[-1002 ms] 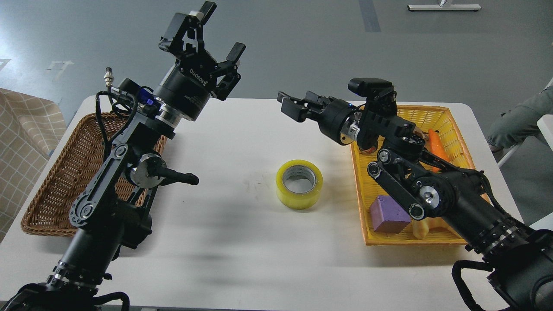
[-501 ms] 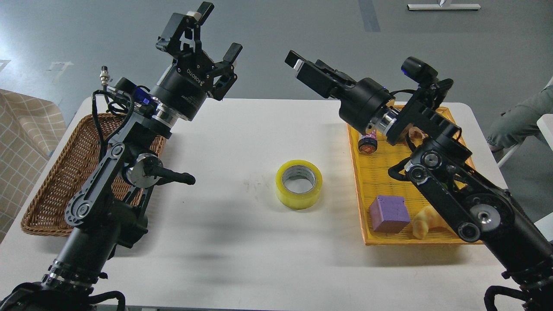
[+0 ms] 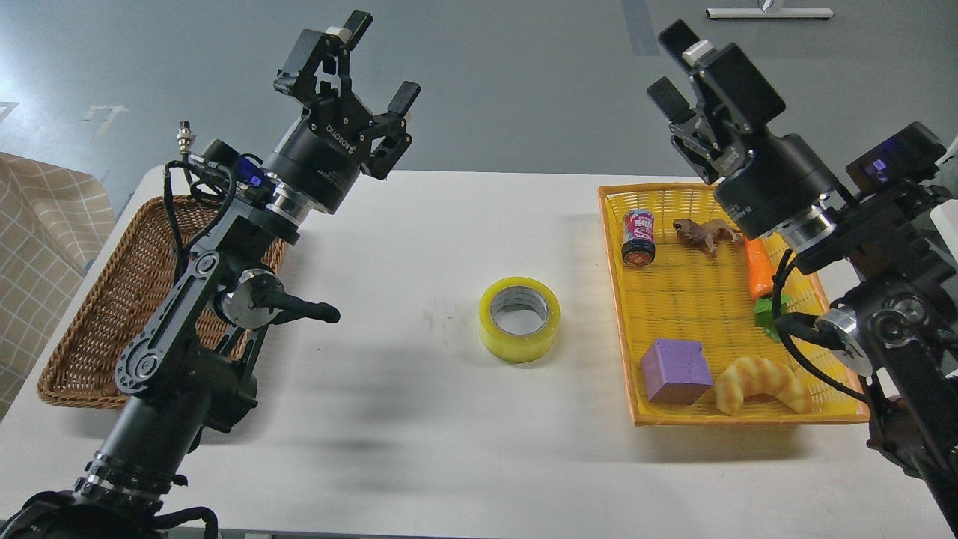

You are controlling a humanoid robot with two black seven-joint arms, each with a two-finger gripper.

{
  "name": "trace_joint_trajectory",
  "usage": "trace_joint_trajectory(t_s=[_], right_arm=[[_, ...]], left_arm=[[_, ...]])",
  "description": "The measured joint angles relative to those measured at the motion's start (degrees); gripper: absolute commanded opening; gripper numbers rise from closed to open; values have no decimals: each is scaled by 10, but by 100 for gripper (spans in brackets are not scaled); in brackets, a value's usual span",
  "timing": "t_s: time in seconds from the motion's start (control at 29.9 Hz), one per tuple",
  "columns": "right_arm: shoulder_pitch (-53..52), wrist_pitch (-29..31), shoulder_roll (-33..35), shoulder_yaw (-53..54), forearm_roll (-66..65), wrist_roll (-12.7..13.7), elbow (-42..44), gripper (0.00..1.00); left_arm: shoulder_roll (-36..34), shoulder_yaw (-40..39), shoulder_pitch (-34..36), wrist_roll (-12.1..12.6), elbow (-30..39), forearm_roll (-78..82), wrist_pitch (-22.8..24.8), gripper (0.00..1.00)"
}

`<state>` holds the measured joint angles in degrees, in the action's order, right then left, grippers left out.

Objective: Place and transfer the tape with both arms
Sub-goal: 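Withdraw the right gripper back above the yellow tray, then reach the left gripper toward the tape roll on the table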

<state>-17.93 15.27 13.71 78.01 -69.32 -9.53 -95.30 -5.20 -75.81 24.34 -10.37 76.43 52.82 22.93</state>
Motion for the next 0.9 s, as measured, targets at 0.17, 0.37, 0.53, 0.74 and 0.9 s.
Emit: trace_joint_trajectory(t_s=[0.17, 0.37, 0.53, 0.74, 0.9], right_arm=[[14, 70, 1, 40, 52, -1, 5, 99], [16, 125, 1, 56, 118, -1, 30, 100], [17, 127, 1, 57, 121, -1, 35, 100], [16, 127, 8, 59, 125, 0, 35, 100], [15, 127, 15, 61, 126, 4, 40, 100]], left_arm=[[1, 3, -3, -4, 0, 0, 7, 99], [33, 6, -19, -8, 0, 6, 19, 99], [42, 16, -25, -8, 0, 11, 35, 99], [40, 40, -23, -8, -1, 49, 36, 99], [51, 36, -18, -8, 5, 85, 31, 99]])
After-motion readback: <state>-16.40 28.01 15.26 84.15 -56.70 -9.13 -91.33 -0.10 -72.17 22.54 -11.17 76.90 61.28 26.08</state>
